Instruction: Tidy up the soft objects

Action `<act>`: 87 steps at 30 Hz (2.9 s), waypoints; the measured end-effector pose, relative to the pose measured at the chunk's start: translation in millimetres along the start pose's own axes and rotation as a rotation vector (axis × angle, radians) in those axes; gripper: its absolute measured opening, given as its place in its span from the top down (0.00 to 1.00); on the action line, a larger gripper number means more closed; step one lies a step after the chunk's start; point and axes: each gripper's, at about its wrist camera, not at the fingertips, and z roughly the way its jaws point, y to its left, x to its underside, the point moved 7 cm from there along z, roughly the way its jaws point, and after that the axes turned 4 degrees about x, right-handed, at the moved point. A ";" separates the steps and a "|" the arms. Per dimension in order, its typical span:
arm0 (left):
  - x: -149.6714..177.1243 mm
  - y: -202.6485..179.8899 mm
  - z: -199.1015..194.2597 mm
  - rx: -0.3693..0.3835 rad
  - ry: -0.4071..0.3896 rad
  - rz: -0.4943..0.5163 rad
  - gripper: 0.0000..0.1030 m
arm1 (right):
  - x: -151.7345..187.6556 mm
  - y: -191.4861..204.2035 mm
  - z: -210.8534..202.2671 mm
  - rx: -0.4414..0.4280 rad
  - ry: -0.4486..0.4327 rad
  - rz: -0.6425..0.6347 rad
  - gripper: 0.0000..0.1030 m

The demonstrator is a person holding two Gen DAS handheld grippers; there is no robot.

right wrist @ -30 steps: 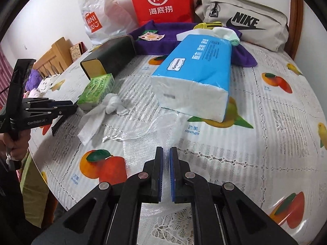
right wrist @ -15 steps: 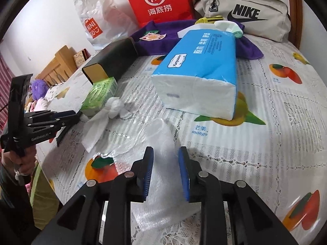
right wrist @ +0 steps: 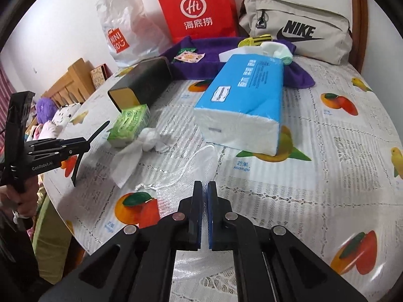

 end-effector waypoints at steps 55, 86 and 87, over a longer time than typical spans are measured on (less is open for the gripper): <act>-201.2 21.7 49.4 0.020 -0.054 -0.077 0.81 | -250.4 -37.4 32.2 0.004 -0.143 -0.022 0.96; -265.3 20.7 139.9 0.011 0.014 -0.081 0.81 | -288.4 -56.8 182.2 -0.022 0.108 0.010 0.85; -268.0 19.1 142.2 0.016 0.017 -0.086 0.81 | -289.1 -55.7 179.3 -0.028 0.099 0.003 0.82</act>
